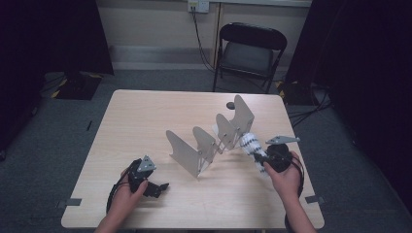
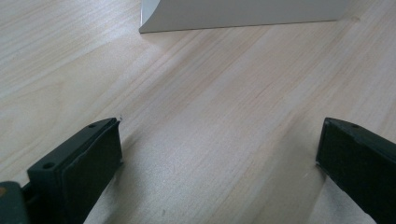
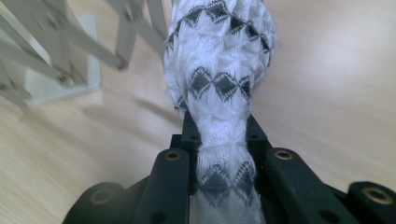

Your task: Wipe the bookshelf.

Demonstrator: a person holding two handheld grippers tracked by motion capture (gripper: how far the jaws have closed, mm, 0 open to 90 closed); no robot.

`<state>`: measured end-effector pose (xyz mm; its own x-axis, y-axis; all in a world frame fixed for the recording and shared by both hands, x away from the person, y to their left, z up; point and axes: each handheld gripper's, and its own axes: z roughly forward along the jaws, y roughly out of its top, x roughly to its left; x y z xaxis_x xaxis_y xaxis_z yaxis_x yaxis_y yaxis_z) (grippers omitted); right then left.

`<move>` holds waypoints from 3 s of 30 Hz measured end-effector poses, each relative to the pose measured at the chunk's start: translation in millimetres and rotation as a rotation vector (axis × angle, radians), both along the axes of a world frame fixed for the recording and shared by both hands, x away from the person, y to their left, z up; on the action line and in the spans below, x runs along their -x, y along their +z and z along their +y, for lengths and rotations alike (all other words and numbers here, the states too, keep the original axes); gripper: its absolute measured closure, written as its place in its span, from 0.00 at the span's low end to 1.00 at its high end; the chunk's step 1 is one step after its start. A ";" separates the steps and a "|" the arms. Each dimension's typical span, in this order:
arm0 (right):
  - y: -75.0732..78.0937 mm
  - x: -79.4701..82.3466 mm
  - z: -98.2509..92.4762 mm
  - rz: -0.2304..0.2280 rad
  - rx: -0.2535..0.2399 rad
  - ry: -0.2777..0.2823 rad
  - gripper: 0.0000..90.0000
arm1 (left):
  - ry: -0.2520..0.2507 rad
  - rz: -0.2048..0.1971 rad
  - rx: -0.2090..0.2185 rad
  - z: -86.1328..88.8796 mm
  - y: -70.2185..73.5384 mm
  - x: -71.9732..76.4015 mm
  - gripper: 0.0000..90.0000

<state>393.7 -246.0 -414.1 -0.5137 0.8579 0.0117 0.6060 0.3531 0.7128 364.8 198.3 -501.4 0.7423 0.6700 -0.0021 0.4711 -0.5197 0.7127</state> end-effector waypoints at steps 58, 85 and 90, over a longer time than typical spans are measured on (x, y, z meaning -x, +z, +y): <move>-48.7 1.5 38.4 0.034 0.056 0.091 0.56 | 0.004 0.001 0.007 -0.5 -0.3 0.1 0.00; -27.9 5.7 21.3 0.018 0.055 0.047 0.87 | 0.000 0.001 0.001 -0.1 0.0 0.0 0.00; 15.3 7.4 20.5 -0.072 0.028 0.046 0.87 | 0.001 0.000 0.002 -0.1 -0.1 0.0 0.00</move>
